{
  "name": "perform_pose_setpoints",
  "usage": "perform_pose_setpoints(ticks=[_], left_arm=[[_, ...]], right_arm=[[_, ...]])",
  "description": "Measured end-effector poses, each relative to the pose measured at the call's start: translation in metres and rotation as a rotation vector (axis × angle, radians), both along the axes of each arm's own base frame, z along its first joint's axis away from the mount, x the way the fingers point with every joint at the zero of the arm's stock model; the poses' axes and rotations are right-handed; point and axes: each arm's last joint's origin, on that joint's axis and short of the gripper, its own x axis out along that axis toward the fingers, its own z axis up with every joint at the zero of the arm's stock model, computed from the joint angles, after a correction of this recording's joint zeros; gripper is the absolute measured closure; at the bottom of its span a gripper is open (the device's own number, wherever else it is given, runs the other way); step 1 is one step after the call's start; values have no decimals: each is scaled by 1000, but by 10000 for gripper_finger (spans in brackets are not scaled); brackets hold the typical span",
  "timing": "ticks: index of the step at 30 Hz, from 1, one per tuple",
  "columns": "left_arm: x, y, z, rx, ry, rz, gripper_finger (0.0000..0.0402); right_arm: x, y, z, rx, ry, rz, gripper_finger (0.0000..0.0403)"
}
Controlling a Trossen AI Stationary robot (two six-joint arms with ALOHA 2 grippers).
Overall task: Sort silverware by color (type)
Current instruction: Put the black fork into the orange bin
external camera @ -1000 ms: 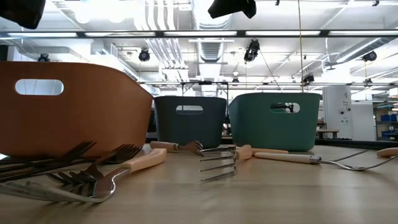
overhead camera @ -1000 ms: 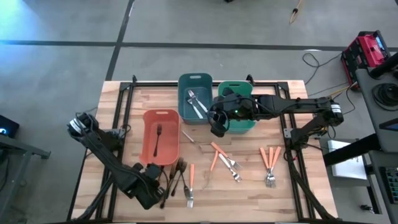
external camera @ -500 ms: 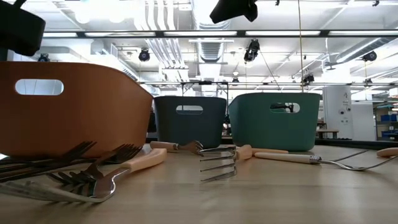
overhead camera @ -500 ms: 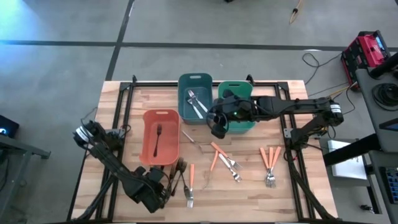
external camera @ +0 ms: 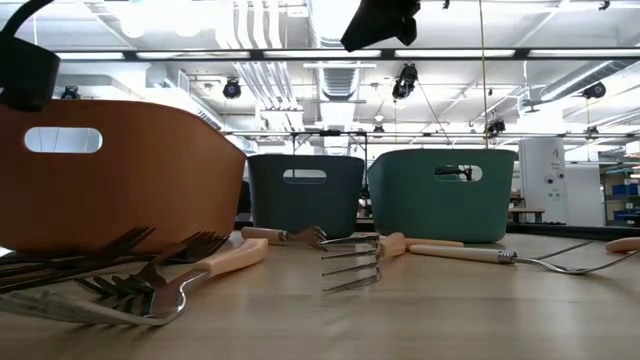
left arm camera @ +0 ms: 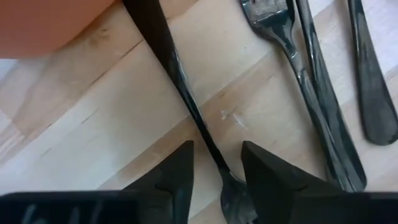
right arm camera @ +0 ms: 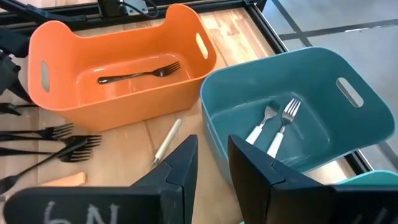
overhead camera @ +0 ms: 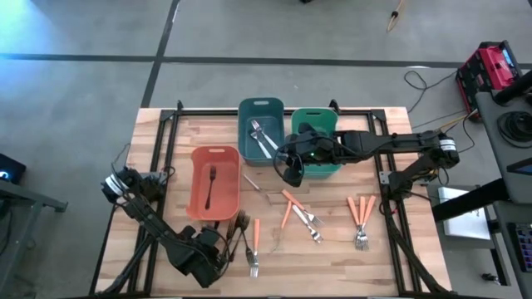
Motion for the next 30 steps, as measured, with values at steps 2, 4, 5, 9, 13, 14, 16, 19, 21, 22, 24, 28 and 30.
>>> perform_pose_setpoints(ticks=[2, 4, 5, 9, 13, 14, 16, 19, 21, 22, 24, 28, 30], left_arm=[[0, -1, -1, -5, 2, 8, 309], [0, -1, -1, -9, 3, 13, 331], [0, -1, -1, -11, 3, 15, 342], [0, -1, -1, -18, 5, 28, 382], [0, -2, 0, -28, 18, 33, 397], [0, -3, 1, -31, 21, 33, 397], [0, -5, 4, -31, 38, 26, 399], [-4, -9, 12, -26, 107, -6, 400], [-5, -12, 20, -21, 139, -20, 400], [-5, -12, 24, -8, 147, -28, 400], [-7, -14, 31, 16, 160, -45, 400], [-7, -20, 46, 20, 160, -67, 401], [-6, -23, 50, 19, 154, -82, 401]], right_arm=[[0, 0, 0, 5, -3, -4, 323], [0, 0, 0, 5, -3, -4, 323], [0, 0, 0, 5, -3, -4, 323], [0, 1, -1, 4, 0, 0, 323], [0, 4, -1, 3, 4, 8, 323], [0, 4, -1, 3, 3, 10, 323], [0, 6, -1, 3, 4, 15, 323], [0, 7, -1, 2, 5, 20, 323], [0, 8, -1, 2, 5, 23, 323], [0, 9, -1, 2, 6, 26, 323], [0, 10, -1, 1, 6, 30, 323], [0, 13, -1, 0, 6, 40, 323], [0, 15, -1, 0, 6, 46, 323]])
